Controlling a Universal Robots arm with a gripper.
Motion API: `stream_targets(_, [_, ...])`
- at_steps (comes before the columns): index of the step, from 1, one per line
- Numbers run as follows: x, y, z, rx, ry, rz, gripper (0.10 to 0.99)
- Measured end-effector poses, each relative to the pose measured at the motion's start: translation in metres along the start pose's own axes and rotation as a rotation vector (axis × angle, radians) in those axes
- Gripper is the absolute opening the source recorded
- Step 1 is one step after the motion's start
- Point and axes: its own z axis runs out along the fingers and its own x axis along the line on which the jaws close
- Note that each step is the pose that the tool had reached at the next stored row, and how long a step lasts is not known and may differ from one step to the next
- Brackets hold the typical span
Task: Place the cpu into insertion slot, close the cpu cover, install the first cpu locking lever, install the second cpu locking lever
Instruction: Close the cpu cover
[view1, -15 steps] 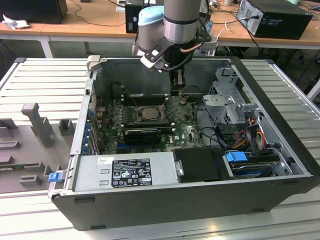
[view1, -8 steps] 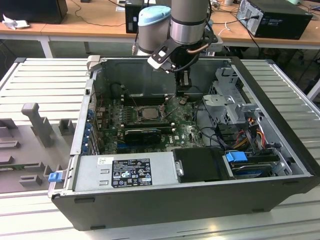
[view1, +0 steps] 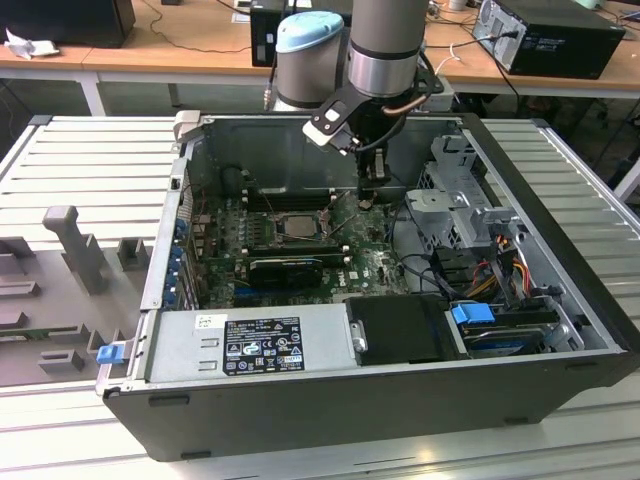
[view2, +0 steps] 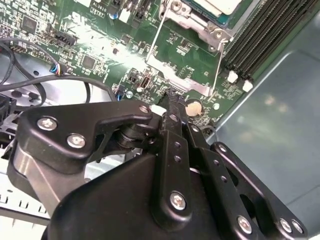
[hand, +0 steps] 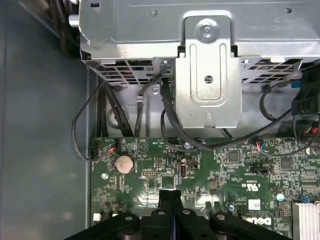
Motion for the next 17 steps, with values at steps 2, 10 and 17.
stream_targets(2, [-0.0001, 0.0018, 0.0028, 0.002, 0.0001, 0.0, 0.106])
stream_targets(10, [-0.0005, -0.0044, 0.0066, 0.005, -0.0002, -0.001, 0.106])
stream_targets(17, [-0.0006, -0.0103, 0.0064, 0.004, -0.0001, -0.001, 0.106])
